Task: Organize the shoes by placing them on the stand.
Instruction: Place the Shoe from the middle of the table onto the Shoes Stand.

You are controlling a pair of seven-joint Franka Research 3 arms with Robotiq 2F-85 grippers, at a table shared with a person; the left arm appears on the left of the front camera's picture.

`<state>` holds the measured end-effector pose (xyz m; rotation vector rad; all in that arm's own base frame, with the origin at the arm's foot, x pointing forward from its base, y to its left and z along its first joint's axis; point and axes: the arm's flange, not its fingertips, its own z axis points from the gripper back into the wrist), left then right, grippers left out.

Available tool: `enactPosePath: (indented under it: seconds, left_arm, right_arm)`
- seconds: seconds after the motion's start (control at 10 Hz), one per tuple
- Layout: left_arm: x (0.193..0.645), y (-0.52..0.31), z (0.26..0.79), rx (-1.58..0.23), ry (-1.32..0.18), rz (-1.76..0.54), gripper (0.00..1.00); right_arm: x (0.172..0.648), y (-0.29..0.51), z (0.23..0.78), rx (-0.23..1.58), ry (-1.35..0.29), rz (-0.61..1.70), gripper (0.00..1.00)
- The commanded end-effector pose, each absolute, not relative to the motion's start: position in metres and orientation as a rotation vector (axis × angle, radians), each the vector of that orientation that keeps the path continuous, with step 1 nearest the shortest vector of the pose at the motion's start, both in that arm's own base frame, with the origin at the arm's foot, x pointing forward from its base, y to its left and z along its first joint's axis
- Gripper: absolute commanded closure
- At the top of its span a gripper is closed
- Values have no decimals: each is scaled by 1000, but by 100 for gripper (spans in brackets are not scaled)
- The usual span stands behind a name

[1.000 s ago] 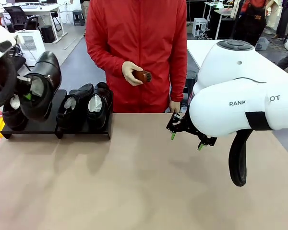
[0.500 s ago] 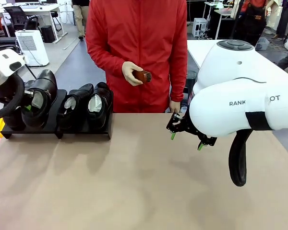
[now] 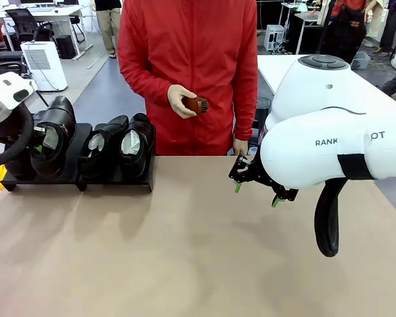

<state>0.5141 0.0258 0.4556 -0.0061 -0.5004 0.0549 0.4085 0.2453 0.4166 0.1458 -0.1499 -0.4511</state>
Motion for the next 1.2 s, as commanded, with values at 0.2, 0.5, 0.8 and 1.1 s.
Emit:
enactPosePath:
  seconds: [0.2,0.5,0.8,1.1]
  left_arm:
    - [537,33,454,-9,-546,69,100]
    - [547,32,445,-3,-529,72,100]
    - [553,33,438,-7,-514,78,80]
    - [561,32,434,7,-515,68,22]
  right_arm:
    - [408,245,418,145,-155,-437,0]
    - [408,245,418,145,-155,-437,0]
    - [408,245,418,145,-155,-437,0]
    - [408,245,418,145,-155,-437,0]
